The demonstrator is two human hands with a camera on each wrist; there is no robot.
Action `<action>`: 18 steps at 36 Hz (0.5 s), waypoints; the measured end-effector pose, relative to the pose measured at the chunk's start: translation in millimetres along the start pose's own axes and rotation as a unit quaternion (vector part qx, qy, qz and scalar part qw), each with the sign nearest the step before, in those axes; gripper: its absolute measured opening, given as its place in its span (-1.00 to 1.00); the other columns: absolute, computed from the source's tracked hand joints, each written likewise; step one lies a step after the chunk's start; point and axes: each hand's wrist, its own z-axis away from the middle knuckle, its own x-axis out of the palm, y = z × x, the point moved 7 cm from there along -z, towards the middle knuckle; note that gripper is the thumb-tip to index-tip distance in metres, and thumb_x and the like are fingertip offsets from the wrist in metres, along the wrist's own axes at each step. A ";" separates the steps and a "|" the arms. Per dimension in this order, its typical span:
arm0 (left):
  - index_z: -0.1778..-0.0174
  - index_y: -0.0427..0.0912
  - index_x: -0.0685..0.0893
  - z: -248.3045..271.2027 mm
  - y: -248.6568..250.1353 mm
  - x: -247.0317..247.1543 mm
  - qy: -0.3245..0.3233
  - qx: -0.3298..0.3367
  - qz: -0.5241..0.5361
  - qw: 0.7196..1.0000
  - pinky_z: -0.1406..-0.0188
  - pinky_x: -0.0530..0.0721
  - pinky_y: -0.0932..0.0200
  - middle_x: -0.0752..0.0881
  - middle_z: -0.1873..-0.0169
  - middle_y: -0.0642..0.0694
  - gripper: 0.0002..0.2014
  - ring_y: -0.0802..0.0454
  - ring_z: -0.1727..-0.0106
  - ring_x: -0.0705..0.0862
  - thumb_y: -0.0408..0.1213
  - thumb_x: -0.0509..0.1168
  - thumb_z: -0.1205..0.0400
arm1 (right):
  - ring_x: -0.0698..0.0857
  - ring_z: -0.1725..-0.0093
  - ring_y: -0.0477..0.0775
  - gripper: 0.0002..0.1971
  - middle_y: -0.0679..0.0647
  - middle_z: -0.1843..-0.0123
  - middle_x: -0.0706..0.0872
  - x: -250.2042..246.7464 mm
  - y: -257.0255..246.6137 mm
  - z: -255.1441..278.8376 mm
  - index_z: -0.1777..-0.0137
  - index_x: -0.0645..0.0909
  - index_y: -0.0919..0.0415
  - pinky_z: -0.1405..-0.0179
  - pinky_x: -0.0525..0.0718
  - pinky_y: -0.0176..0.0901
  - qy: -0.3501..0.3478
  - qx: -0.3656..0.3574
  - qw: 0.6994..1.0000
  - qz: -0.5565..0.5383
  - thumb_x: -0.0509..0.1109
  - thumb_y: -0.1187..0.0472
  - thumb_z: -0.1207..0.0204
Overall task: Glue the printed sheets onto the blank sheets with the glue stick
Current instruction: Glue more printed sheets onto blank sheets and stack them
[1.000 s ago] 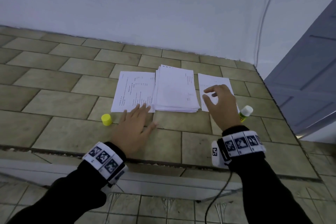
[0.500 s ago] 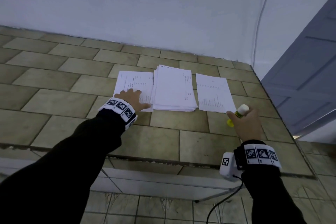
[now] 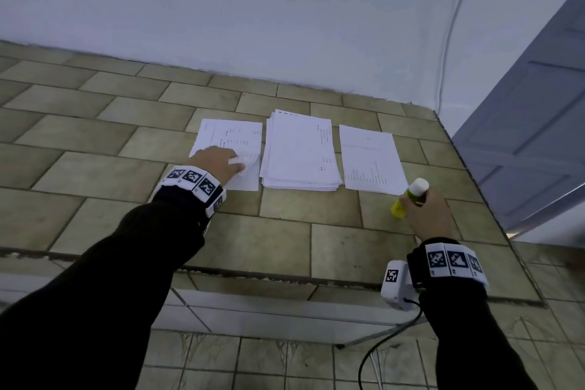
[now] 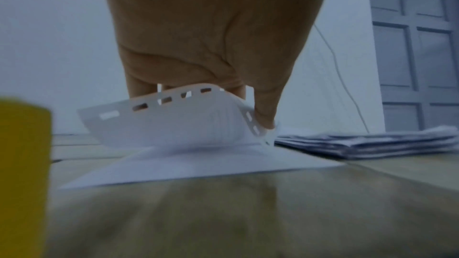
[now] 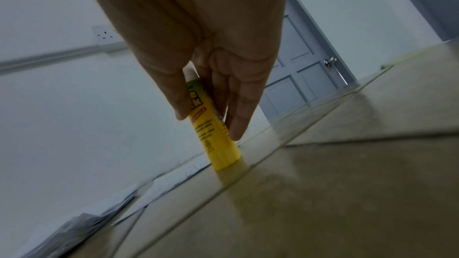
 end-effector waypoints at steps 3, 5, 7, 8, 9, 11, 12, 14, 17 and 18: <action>-0.49 -0.07 0.53 0.4 -10.2 -18.6 0.039 -0.023 0.031 0.999 -0.31 0.52 -0.07 0.56 -0.46 -0.19 -0.50 -0.23 -0.39 0.56 0.13 0.20 -0.70 | 0.61 -0.19 0.31 -0.61 0.34 -0.24 0.65 -0.3 0.0 0.4 -0.35 0.50 0.41 0.07 0.37 -0.12 0.001 0.000 1.000 -0.005 0.39 0.21 -0.61; -0.52 -0.08 0.49 3.4 -12.0 -34.6 0.065 -0.027 0.056 0.996 -0.32 0.51 -0.10 0.55 -0.47 -0.19 -0.47 -0.24 -0.39 0.56 0.15 0.18 -0.71 | 0.61 -0.19 0.31 -0.61 0.34 -0.24 0.65 -0.2 0.4 0.2 -0.34 0.50 0.42 0.06 0.37 -0.13 -0.001 0.000 1.000 -0.003 0.39 0.21 -0.60; -0.47 -0.11 0.52 9.5 -10.2 -52.9 0.094 -0.028 0.082 0.992 -0.17 0.53 -0.06 0.63 -0.35 -0.20 -0.50 -0.22 -0.25 0.63 0.13 0.17 -0.72 | 0.62 -0.18 0.32 -0.62 0.34 -0.22 0.66 0.6 1.4 -1.1 -0.32 0.51 0.42 0.07 0.38 -0.11 -0.002 0.000 1.000 -0.001 0.40 0.21 -0.60; -0.44 -0.12 0.54 13.7 -8.9 -62.8 0.110 -0.028 0.092 0.989 -0.10 0.53 -0.04 0.67 -0.27 -0.20 -0.52 -0.21 -0.17 0.64 0.12 0.17 -0.72 | 0.62 -0.16 0.33 -0.62 0.36 -0.20 0.66 0.9 2.2 -2.0 -0.30 0.52 0.42 0.08 0.39 -0.10 -0.003 -0.001 1.000 0.001 0.41 0.20 -0.59; -0.40 -0.14 0.56 19.0 -5.7 -72.5 0.127 -0.021 0.101 0.986 -0.04 0.53 -0.03 0.69 -0.21 -0.19 -0.53 -0.20 -0.09 0.64 0.12 0.18 -0.72 | 0.62 -0.14 0.34 -0.63 0.37 -0.19 0.67 1.2 2.9 -2.8 -0.28 0.53 0.42 0.09 0.40 -0.08 -0.004 -0.001 1.000 0.004 0.41 0.19 -0.58; -0.36 -0.16 0.58 27.4 1.2 -87.4 0.158 0.006 0.127 0.979 0.01 0.52 0.00 0.70 -0.18 -0.19 -0.54 -0.16 -0.04 0.62 0.10 0.19 -0.71 | 0.62 -0.14 0.35 -0.63 0.37 -0.18 0.66 2.3 4.2 -4.0 -0.28 0.53 0.42 0.09 0.41 -0.07 -0.006 -0.001 1.000 0.007 0.42 0.20 -0.58; -0.37 -0.16 0.58 31.9 5.8 -91.7 0.166 0.027 0.144 0.975 -0.03 0.51 0.01 0.69 -0.22 -0.18 -0.55 -0.16 -0.09 0.62 0.09 0.21 -0.71 | 0.62 -0.14 0.35 -0.62 0.37 -0.18 0.66 2.8 4.7 -4.3 -0.29 0.52 0.42 0.08 0.42 -0.06 -0.008 0.000 1.000 0.009 0.42 0.22 -0.57; -0.41 -0.13 0.57 46.5 20.5 -97.7 0.177 0.082 0.169 0.966 -0.14 0.49 0.01 0.65 -0.29 -0.14 -0.56 -0.15 -0.25 0.61 0.06 0.25 -0.70 | 0.62 -0.15 0.35 -0.61 0.37 -0.19 0.66 3.6 4.9 -4.4 -0.31 0.52 0.42 0.07 0.44 -0.06 -0.011 0.000 1.000 0.011 0.43 0.24 -0.56; -0.30 -0.06 0.64 75.2 50.4 -94.8 0.163 0.200 0.194 0.946 -0.21 0.58 -0.09 0.69 -0.21 -0.07 -0.66 -0.07 -0.23 0.64 0.03 0.28 -0.70 | 0.62 -0.18 0.33 -0.58 0.35 -0.23 0.65 4.2 4.0 -3.8 -0.34 0.50 0.41 0.03 0.45 -0.07 -0.013 0.001 1.000 0.017 0.44 0.25 -0.55; -0.32 0.00 0.63 81.2 56.8 -87.7 0.142 0.227 0.198 0.943 -0.28 0.57 -0.11 0.67 -0.26 -0.02 -0.65 -0.01 -0.27 0.62 0.06 0.29 -0.69 | 0.62 -0.19 0.33 -0.57 0.34 -0.24 0.65 4.3 4.3 -4.0 -0.35 0.50 0.41 0.02 0.46 -0.06 -0.015 0.003 1.000 0.018 0.45 0.26 -0.54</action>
